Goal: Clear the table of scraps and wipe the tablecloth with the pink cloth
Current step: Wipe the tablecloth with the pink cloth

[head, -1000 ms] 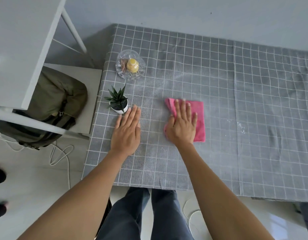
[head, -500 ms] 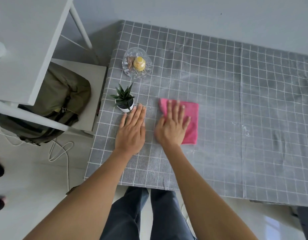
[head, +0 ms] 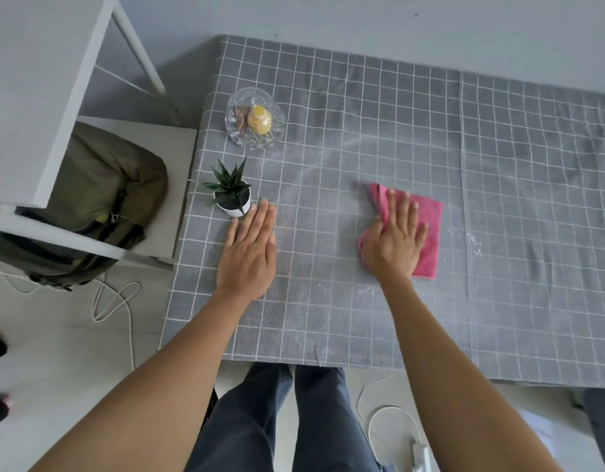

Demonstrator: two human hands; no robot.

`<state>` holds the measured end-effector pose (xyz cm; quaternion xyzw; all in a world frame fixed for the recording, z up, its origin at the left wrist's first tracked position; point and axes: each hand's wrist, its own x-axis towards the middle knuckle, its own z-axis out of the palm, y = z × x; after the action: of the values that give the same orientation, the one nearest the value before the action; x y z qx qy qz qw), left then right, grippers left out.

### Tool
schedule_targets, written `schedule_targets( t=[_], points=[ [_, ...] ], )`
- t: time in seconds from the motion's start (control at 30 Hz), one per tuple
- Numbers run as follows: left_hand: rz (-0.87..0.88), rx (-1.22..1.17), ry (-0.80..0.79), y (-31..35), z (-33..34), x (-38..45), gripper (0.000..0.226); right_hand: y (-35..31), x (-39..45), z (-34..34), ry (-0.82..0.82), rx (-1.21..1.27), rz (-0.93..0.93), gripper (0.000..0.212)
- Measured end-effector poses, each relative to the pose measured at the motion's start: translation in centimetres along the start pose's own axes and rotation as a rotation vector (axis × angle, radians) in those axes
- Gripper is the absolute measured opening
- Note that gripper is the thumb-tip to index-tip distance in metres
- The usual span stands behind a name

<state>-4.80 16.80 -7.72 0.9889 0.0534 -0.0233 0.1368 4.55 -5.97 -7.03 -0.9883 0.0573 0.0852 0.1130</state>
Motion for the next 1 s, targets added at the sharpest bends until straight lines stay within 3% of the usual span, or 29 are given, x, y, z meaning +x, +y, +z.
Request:
schedule_targets(
  t=[0.13,0.2,0.4,0.57,0.8,1.0],
  points=[
    [0.001,-0.006,0.008,-0.1,0.1,0.0,0.056,-2.1,-0.6,0.1,0.026,0.071,0.178,0.059],
    [0.001,-0.004,0.012,0.0,0.2,0.1,0.056,-3.8,-1.4,0.5,0.018,0.084,0.167,0.060],
    [0.005,-0.004,0.025,0.0,0.3,0.0,0.057,-7.7,-5.8,2.3,-0.082,-0.001,-0.246,0.060],
    [0.005,0.001,0.004,0.0,0.2,0.0,0.056,-4.3,-6.4,1.4,-0.085,0.026,-0.397,0.060],
    [-0.006,0.000,-0.028,-0.8,0.0,-1.8,0.056,3.7,-7.2,0.3,-0.021,0.019,-0.020,0.059],
    [-0.009,-0.032,-0.018,-2.6,-0.4,-6.0,0.055,0.8,-8.5,1.0,0.032,0.100,0.230,0.059]
  ],
)
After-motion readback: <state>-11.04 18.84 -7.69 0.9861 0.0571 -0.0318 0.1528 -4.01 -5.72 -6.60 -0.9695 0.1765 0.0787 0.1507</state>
